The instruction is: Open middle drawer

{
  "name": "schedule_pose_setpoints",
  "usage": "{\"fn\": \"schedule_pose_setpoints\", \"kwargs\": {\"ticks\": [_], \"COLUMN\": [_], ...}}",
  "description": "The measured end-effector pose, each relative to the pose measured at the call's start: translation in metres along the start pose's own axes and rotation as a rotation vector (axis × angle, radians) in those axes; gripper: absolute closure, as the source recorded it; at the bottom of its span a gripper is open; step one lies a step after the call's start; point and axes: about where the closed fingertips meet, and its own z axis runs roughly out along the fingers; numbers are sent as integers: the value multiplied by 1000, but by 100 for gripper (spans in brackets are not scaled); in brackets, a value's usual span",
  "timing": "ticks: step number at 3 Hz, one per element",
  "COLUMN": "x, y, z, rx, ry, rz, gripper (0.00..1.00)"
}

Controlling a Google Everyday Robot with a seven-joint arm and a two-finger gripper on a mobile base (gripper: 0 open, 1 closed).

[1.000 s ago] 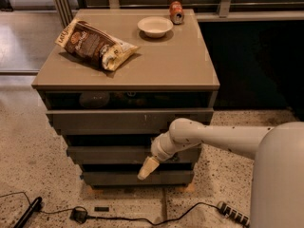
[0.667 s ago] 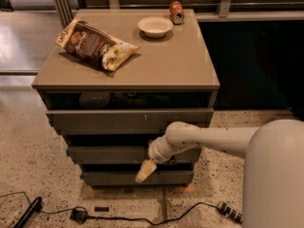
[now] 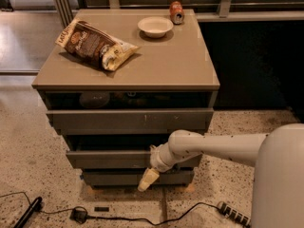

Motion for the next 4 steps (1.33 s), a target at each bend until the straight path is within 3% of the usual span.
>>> {"fn": "schedule_pose_setpoints", "kwargs": {"ticks": [2,4], "x": [7,22], "y": [7,30], "z": [-3,-8], "rx": [-9,-18], "ry": [-8,-6], "rz": [4,17], "gripper": [0,0]}}
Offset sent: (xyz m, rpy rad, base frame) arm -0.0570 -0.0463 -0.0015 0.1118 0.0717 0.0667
